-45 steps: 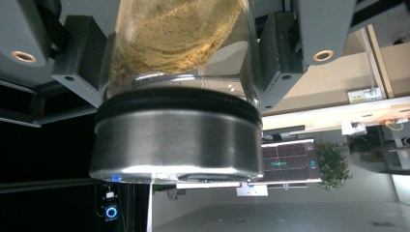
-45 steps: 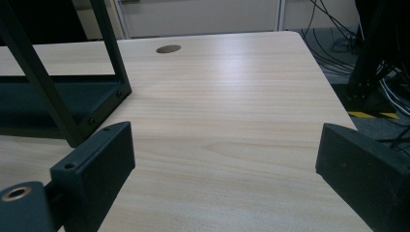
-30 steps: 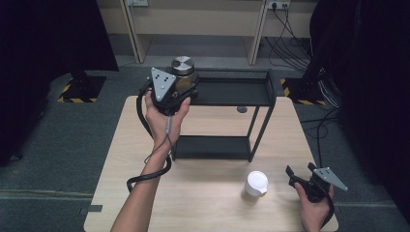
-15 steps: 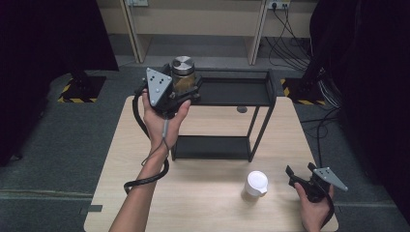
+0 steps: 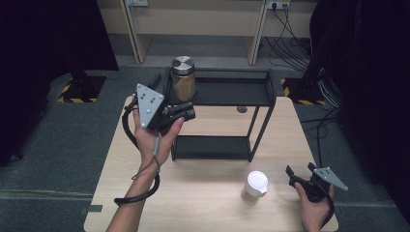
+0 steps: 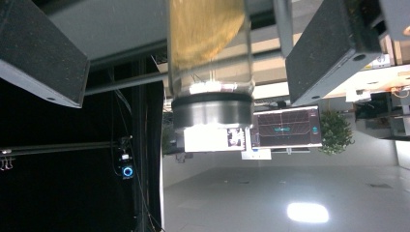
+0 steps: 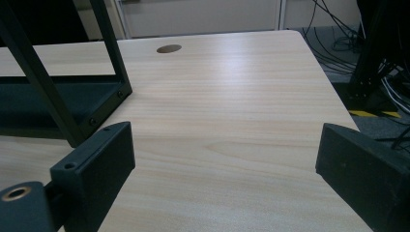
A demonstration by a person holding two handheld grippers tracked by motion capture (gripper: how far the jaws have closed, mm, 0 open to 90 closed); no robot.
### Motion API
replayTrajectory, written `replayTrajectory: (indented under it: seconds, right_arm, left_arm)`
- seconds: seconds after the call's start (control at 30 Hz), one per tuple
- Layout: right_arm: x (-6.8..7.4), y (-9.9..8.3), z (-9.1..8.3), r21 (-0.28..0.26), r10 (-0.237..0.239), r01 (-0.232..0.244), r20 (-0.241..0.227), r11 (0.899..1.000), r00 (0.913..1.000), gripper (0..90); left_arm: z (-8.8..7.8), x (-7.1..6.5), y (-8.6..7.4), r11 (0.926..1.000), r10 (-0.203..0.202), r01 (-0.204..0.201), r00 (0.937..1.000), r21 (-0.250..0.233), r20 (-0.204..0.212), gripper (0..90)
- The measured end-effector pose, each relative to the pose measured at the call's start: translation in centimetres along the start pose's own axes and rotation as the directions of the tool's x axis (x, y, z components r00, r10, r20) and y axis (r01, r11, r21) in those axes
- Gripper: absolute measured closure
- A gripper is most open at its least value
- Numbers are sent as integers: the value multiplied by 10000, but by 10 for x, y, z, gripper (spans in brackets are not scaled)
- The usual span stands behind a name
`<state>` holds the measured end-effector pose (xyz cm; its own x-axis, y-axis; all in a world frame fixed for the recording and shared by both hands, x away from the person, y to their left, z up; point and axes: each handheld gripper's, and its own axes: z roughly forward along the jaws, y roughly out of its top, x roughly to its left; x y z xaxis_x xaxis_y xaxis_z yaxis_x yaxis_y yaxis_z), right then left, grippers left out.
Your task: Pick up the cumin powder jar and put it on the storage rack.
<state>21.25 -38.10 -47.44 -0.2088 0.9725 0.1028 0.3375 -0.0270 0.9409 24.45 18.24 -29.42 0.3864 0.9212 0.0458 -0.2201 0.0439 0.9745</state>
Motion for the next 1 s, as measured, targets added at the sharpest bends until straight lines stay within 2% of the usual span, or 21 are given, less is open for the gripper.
replayTrajectory:
  seconds: [0.17,0.33,0.6,1.0]
  right_arm:
    - [1,1,0,30,-72,72,14,10000,10000,68]
    - [1,0,0,17,-58,58,30,10000,10000,68]
    - [1,0,0,12,-57,57,29,10000,10000,68]
    - [1,0,0,18,-72,72,52,10000,10000,68]
  left_arm:
    - [-9,2,-5,9999,84,-84,10000,92,-22,10]
    - [-19,3,-12,10000,-7,7,10000,95,76,10]
    - [-34,3,-22,9998,136,-138,9998,173,108,13]
    - [-56,6,-37,9982,289,-294,9995,524,110,14]
